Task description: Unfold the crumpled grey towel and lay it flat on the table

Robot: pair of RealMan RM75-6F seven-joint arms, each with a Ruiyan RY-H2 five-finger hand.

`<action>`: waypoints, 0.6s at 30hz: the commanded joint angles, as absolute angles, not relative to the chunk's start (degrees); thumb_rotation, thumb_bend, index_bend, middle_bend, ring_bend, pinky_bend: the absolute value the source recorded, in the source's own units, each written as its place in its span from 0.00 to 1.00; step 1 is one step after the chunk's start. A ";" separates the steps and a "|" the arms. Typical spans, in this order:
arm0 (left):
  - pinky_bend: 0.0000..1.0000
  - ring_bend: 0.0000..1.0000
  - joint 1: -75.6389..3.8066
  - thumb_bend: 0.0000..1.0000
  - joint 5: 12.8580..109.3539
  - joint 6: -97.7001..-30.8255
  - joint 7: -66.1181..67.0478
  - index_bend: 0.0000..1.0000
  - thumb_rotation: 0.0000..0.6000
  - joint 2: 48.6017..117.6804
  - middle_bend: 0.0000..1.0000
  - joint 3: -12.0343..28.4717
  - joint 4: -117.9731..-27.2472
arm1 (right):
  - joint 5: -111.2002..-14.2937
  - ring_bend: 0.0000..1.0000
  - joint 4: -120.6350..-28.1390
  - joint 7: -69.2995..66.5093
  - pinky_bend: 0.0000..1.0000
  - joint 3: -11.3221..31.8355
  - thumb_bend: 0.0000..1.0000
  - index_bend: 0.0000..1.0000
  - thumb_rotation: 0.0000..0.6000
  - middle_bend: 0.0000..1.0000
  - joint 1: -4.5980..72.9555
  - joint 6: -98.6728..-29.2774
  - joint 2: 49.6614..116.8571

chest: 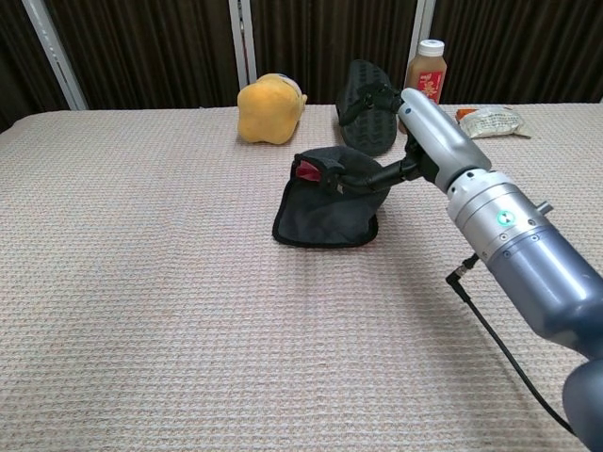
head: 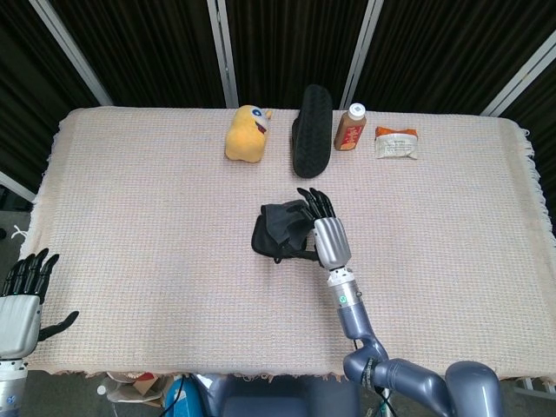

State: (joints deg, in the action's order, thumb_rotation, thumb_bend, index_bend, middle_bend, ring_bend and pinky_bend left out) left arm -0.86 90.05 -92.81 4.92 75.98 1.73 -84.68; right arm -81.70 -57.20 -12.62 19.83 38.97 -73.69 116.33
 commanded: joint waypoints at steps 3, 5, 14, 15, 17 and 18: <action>0.05 0.00 -0.81 0.00 90.10 -92.84 4.90 0.00 1.00 75.97 0.00 1.65 -84.71 | -80.29 0.06 -58.99 -11.57 0.05 19.74 0.23 0.49 1.00 0.19 38.14 -73.20 115.42; 0.05 0.00 -0.81 0.00 90.09 -92.79 4.91 0.00 1.00 75.98 0.00 1.62 -84.68 | -80.10 0.06 -58.99 -11.54 0.05 19.78 0.25 0.51 1.00 0.19 38.18 -73.21 115.47; 0.05 0.00 -0.81 0.00 89.91 -92.53 4.89 0.00 1.00 76.11 0.00 1.54 -84.40 | -79.65 0.07 -59.07 -11.84 0.05 19.92 0.41 0.55 1.00 0.21 38.66 -73.00 115.62; 0.05 0.00 -0.82 0.00 89.90 -92.49 4.90 0.00 1.00 76.13 0.00 1.53 -84.39 | -79.63 0.08 -58.96 -11.88 0.05 19.76 0.43 0.56 1.00 0.21 38.62 -73.01 115.66; 0.05 0.00 -0.81 0.00 89.87 -92.45 4.91 0.00 1.00 76.15 0.00 1.52 -84.31 | -79.51 0.08 -58.81 -12.07 0.05 19.70 0.46 0.57 1.00 0.21 38.57 -73.02 115.68; 0.05 0.00 -0.82 0.00 89.86 -92.43 4.93 0.00 1.00 76.17 0.00 1.52 -84.29 | -79.47 0.08 -58.75 -12.17 0.05 19.60 0.48 0.57 1.00 0.21 38.53 -72.96 115.67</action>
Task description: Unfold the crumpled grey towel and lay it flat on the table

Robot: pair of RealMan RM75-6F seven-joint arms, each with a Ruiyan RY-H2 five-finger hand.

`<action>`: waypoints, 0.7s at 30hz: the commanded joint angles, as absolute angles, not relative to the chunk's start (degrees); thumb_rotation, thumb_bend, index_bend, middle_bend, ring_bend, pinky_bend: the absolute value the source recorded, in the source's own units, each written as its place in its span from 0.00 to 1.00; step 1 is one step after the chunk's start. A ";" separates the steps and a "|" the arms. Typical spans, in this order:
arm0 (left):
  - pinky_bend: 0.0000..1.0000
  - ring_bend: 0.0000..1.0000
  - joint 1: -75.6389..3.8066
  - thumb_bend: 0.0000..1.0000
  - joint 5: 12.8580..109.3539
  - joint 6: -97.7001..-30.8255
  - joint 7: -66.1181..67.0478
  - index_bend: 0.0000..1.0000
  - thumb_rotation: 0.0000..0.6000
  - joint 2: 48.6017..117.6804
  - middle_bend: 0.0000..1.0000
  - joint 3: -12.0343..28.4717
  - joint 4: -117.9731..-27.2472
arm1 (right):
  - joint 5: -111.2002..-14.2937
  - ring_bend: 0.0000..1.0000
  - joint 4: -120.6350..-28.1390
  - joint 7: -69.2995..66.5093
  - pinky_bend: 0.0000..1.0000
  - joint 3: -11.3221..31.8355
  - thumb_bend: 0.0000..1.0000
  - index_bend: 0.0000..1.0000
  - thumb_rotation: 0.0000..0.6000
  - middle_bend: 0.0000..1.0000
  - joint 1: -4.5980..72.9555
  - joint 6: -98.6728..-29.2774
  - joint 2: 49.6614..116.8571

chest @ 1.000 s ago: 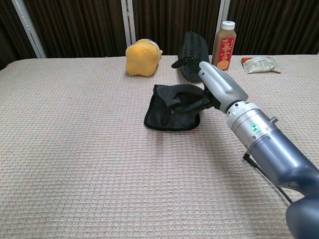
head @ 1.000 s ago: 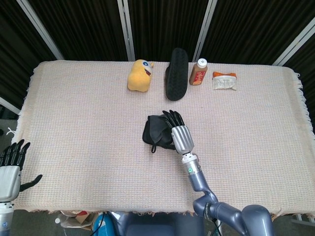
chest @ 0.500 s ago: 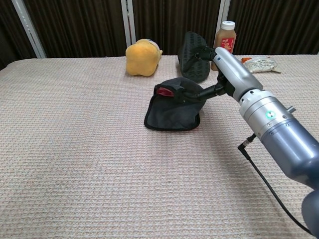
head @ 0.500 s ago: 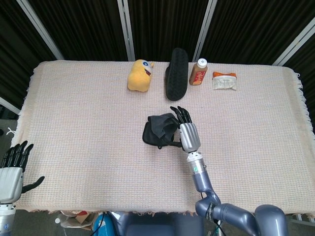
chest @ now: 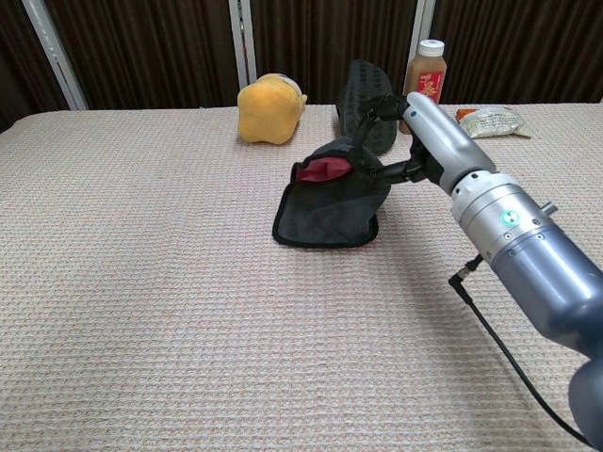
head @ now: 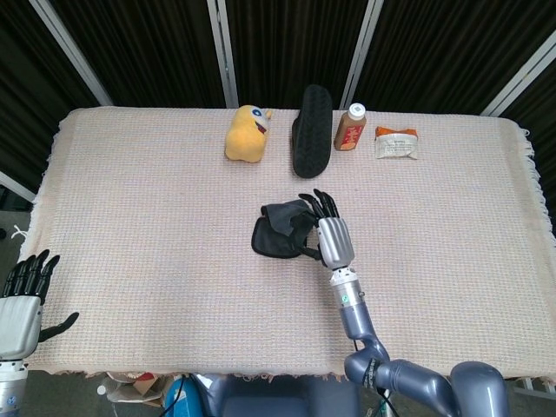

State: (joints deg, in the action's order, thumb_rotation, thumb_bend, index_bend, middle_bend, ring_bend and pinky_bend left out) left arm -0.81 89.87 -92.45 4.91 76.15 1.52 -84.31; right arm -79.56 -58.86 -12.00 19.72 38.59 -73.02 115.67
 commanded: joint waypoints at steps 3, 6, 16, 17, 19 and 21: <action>0.05 0.00 -0.81 0.00 89.83 -92.33 4.97 0.00 1.00 76.24 0.00 1.45 -84.20 | -79.49 0.08 -58.64 -12.40 0.05 19.27 0.51 0.58 1.00 0.21 38.35 -73.06 115.54; 0.05 0.00 -0.79 0.00 89.93 -92.33 5.04 0.00 1.00 76.32 0.00 1.36 -84.13 | -79.74 0.08 -58.74 -12.50 0.05 18.74 0.54 0.59 1.00 0.21 38.03 -73.39 115.26; 0.05 0.00 -0.84 0.00 90.22 -92.38 5.15 0.00 1.00 76.37 0.00 1.26 -84.60 | -80.56 0.08 -62.42 -10.95 0.05 19.83 0.55 0.59 1.00 0.22 37.75 -75.40 111.40; 0.05 0.00 -0.87 0.00 90.26 -92.35 5.21 0.00 1.00 76.38 0.00 1.26 -84.72 | -80.58 0.08 -63.22 -10.47 0.05 20.31 0.55 0.59 1.00 0.22 37.89 -75.55 110.65; 0.05 0.00 -1.01 0.00 90.33 -92.14 5.46 0.00 1.00 76.46 0.00 1.23 -85.15 | -80.56 0.08 -65.54 -8.80 0.05 21.91 0.55 0.59 1.00 0.22 38.48 -75.79 108.45; 0.05 0.00 -1.21 0.00 90.36 -91.82 5.86 0.00 1.00 76.61 0.00 1.23 -85.56 | -80.37 0.08 -67.58 -7.12 0.05 23.46 0.55 0.59 1.00 0.22 39.10 -75.74 106.47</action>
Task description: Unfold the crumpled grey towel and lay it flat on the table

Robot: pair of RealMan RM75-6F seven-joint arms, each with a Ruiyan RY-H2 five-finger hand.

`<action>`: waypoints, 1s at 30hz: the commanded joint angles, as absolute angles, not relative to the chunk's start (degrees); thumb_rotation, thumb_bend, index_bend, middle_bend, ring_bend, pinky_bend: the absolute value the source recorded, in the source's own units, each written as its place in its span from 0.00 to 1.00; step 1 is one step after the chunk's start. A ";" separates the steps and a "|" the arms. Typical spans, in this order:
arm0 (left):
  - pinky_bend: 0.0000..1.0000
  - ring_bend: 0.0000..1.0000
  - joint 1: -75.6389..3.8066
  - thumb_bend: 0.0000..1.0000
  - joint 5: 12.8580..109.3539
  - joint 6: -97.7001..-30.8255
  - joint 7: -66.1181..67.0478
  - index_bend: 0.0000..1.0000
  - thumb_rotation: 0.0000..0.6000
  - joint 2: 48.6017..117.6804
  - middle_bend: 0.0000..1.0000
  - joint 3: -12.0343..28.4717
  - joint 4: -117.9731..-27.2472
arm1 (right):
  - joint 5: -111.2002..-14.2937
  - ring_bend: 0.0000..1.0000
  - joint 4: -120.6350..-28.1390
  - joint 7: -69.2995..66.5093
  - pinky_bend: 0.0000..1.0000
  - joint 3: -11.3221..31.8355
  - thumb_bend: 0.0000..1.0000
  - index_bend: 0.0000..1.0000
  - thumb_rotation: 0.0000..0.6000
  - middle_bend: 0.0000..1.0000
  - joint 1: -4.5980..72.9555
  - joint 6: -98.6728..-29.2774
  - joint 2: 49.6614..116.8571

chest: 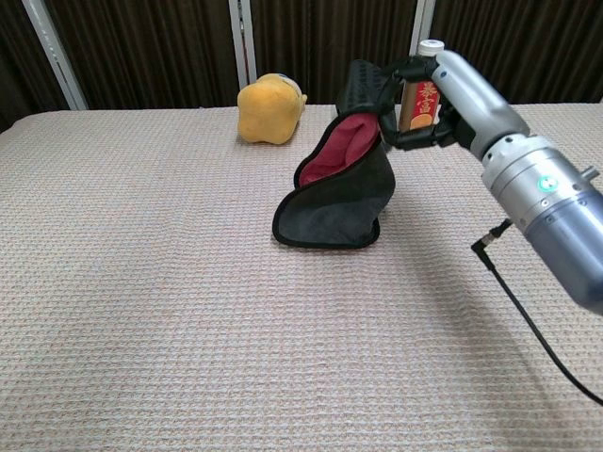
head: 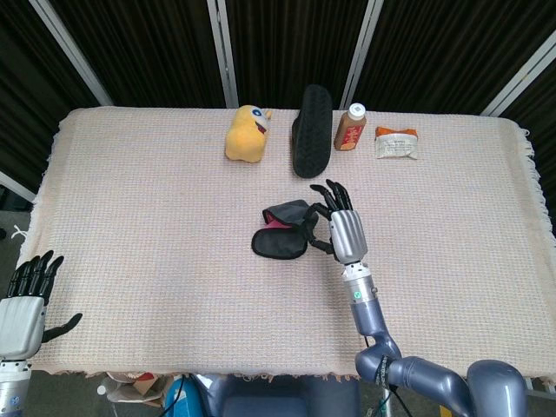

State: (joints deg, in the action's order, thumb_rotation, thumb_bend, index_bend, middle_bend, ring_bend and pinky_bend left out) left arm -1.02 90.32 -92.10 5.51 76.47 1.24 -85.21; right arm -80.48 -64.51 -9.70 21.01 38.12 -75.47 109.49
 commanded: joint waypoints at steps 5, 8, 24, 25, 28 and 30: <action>0.05 0.00 -1.63 0.00 89.81 -90.78 7.20 0.00 1.00 77.15 0.00 1.35 -86.55 | -78.79 0.08 -73.59 -2.36 0.05 27.84 0.55 0.59 1.00 0.22 40.75 -74.51 100.94; 0.05 0.00 -1.91 0.00 88.65 -89.80 7.53 0.00 1.00 77.42 0.00 1.73 -87.32 | -77.67 0.08 -77.15 0.94 0.05 30.16 0.55 0.59 1.00 0.22 41.76 -73.38 97.58; 0.05 0.00 -8.50 0.00 85.04 -82.67 10.08 0.00 1.00 79.32 0.00 6.95 -91.57 | -73.34 0.09 -87.94 9.46 0.05 33.83 0.55 0.61 1.00 0.22 44.13 -71.69 89.65; 0.05 0.00 -9.07 0.00 84.97 -82.23 10.35 0.00 1.00 79.43 0.00 7.32 -91.92 | -73.03 0.09 -87.97 9.56 0.05 34.00 0.55 0.61 1.00 0.22 44.34 -71.57 89.49; 0.05 0.00 -10.78 0.00 85.13 -81.24 11.13 0.00 1.00 79.94 0.00 8.52 -92.83 | -72.44 0.09 -87.92 9.86 0.05 34.37 0.55 0.62 1.00 0.22 44.91 -71.28 89.06; 0.05 0.00 -12.14 0.00 85.07 -80.48 11.94 0.00 1.00 80.54 0.00 9.51 -93.17 | -71.90 0.09 -87.62 10.24 0.05 34.69 0.55 0.62 1.00 0.22 45.47 -70.90 88.69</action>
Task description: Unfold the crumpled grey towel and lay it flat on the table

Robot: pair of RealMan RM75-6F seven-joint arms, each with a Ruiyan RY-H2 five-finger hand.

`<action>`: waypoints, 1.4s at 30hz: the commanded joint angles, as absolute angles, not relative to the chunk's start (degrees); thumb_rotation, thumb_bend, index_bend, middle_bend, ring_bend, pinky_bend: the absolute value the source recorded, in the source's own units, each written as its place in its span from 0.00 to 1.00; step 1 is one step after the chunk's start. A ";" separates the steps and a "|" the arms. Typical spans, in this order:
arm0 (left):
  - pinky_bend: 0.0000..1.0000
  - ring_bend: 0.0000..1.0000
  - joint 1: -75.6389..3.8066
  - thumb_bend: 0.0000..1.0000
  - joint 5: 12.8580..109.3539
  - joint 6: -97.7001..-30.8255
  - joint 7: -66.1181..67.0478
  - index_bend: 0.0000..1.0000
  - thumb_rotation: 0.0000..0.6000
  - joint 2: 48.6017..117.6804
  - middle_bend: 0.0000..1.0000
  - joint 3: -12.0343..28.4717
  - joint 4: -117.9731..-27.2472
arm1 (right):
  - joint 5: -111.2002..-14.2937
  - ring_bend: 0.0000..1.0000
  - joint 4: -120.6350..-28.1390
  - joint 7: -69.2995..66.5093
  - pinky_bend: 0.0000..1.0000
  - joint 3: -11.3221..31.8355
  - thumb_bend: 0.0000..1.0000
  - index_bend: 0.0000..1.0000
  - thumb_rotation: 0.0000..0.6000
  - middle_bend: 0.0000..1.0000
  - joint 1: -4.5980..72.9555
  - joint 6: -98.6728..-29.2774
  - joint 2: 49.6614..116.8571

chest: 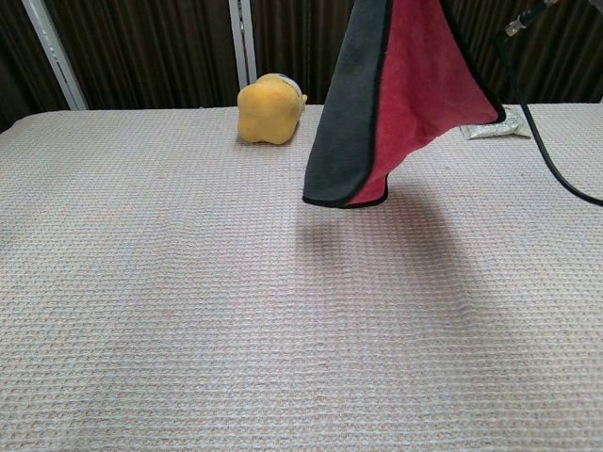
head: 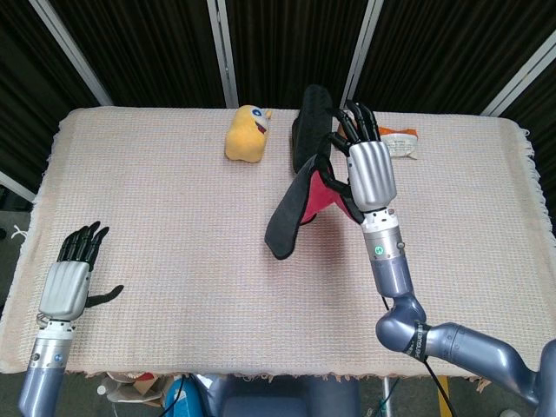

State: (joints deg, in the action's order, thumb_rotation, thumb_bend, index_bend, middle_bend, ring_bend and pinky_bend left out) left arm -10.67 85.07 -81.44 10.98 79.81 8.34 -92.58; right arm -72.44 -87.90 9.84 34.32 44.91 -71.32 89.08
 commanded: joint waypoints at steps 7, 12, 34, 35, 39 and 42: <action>0.05 0.00 -16.00 0.00 83.58 -78.04 13.36 0.01 1.00 83.37 0.00 12.04 -93.15 | -69.89 0.09 -87.12 12.56 0.05 34.53 0.55 0.62 1.00 0.22 46.92 -70.81 88.54; 0.05 0.00 -18.02 0.00 82.68 -76.65 13.90 0.01 1.00 85.33 0.00 12.78 -92.50 | -68.67 0.09 -86.81 16.11 0.05 34.64 0.56 0.62 1.00 0.22 48.64 -72.12 89.83; 0.05 0.00 -25.97 0.00 81.02 -74.26 16.49 0.02 1.00 97.40 0.00 14.46 -85.14 | -58.95 0.09 -88.29 50.89 0.05 35.97 0.56 0.69 1.00 0.22 57.22 -82.84 96.17; 0.05 0.00 -26.26 0.00 80.90 -74.30 16.58 0.02 1.00 98.04 0.00 14.61 -84.68 | -58.49 0.09 -88.45 51.38 0.05 36.16 0.56 0.69 1.00 0.22 57.48 -82.98 96.28; 0.05 0.00 -27.62 0.00 80.88 -74.75 16.79 0.02 1.00 100.77 0.01 15.41 -82.78 | -57.07 0.09 -88.91 53.17 0.05 36.67 0.56 0.69 1.00 0.22 58.37 -83.47 96.57; 0.05 0.00 -29.18 0.01 80.56 -74.80 16.62 0.02 1.00 103.45 0.01 16.57 -81.06 | -56.41 0.09 -89.06 54.88 0.05 36.73 0.56 0.70 1.00 0.23 59.21 -83.88 96.69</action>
